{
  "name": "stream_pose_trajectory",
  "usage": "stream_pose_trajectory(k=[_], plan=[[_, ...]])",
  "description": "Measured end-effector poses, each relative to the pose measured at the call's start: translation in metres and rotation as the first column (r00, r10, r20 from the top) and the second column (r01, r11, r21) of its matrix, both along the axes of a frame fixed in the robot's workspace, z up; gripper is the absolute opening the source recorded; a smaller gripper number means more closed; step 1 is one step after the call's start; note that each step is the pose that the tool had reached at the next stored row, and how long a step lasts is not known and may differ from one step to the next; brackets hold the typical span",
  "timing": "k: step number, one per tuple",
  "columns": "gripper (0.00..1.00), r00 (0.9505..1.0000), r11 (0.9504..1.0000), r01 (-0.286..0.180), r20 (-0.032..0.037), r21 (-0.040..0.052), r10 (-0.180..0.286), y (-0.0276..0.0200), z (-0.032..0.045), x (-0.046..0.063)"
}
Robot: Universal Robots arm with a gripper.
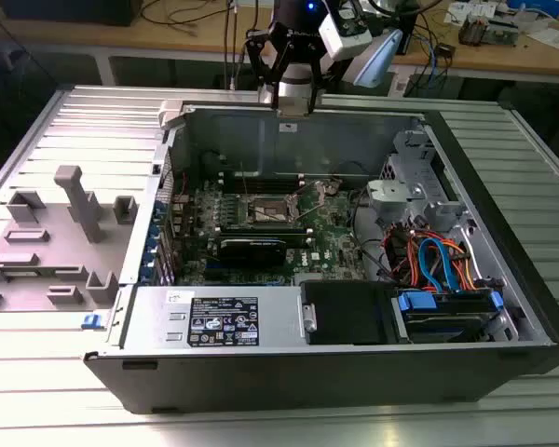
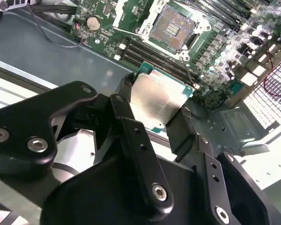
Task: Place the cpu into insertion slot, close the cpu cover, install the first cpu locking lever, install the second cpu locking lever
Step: 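Place the cpu into insertion slot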
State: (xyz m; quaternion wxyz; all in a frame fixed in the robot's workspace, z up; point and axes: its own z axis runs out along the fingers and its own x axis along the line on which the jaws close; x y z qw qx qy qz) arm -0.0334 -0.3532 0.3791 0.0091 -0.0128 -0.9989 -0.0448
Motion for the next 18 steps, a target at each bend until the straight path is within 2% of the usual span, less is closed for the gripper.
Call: stream_pose_trajectory(k=[18], plan=[[0.54,1.0000,1.0000,0.000,0.0000,0.0000,0.000,-0.0025,0.0000,0.0000]])
